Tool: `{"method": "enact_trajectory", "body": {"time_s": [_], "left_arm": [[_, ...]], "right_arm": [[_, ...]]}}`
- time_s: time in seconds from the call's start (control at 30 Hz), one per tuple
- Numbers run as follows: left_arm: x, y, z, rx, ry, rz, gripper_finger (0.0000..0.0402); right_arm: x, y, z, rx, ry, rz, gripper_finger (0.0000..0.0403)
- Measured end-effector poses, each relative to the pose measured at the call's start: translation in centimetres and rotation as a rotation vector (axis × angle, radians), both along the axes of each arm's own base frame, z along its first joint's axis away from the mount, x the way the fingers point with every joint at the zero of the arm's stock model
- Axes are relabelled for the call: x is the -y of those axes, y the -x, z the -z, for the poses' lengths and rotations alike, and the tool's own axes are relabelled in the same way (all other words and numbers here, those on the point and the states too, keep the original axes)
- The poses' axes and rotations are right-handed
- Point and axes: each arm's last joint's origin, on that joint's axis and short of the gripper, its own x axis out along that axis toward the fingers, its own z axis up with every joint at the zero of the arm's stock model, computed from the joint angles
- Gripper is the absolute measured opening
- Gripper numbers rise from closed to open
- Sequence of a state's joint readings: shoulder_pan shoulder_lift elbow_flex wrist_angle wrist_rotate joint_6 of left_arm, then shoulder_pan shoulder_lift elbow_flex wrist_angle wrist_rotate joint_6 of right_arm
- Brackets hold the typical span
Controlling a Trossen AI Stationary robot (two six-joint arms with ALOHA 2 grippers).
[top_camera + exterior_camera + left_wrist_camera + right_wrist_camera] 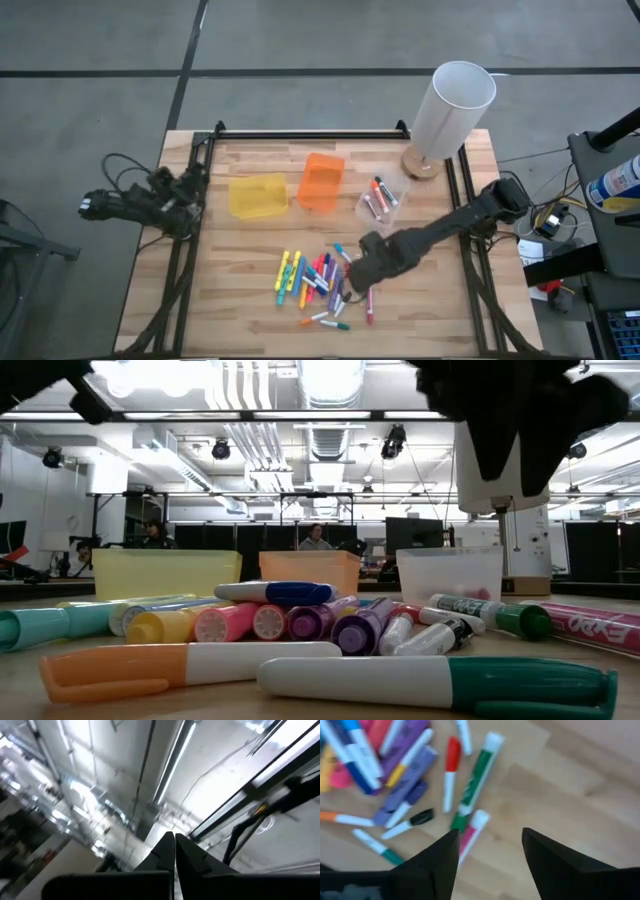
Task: Pick & Place Markers
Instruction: Put the pink marker pen into the transparent bin
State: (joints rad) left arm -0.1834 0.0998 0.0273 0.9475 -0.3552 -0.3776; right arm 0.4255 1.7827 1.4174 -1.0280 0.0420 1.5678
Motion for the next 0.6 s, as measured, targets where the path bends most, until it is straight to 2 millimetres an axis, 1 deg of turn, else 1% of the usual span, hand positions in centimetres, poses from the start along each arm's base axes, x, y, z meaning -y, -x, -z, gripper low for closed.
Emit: {"method": "enact_trajectory", "body": {"time_s": [0.07,0.23,0.3,0.4,0.5,0.6], "left_arm": [[0.0,0.2,-0.2,0.027,-0.021,0.003,0.0009],[0.1,0.1,-0.1,0.018,-0.047,0.023,0.0009],[0.2,0.1,-0.1,0.024,-0.059,0.039,0.0009],[0.4,0.0,-0.1,0.017,-0.115,0.084,0.0009],[0.5,0.0,-0.1,0.017,-0.146,0.102,0.0009],[0.5,-0.1,0.0,0.013,-0.148,0.105,0.0009]], "right_arm": [[-1.0,-0.2,0.2,0.039,-0.018,0.027,0.0208],[-3.1,-1.1,1.0,0.129,-0.082,0.038,0.0201],[-3.7,-1.3,1.3,0.146,-0.106,0.071,0.0199],[-4.6,-1.6,2.2,0.147,-0.131,0.103,0.0195],[-5.2,-1.5,2.9,0.113,-0.159,0.137,0.0192],[-5.6,-1.3,3.1,0.076,-0.191,0.156,0.0192]]}}
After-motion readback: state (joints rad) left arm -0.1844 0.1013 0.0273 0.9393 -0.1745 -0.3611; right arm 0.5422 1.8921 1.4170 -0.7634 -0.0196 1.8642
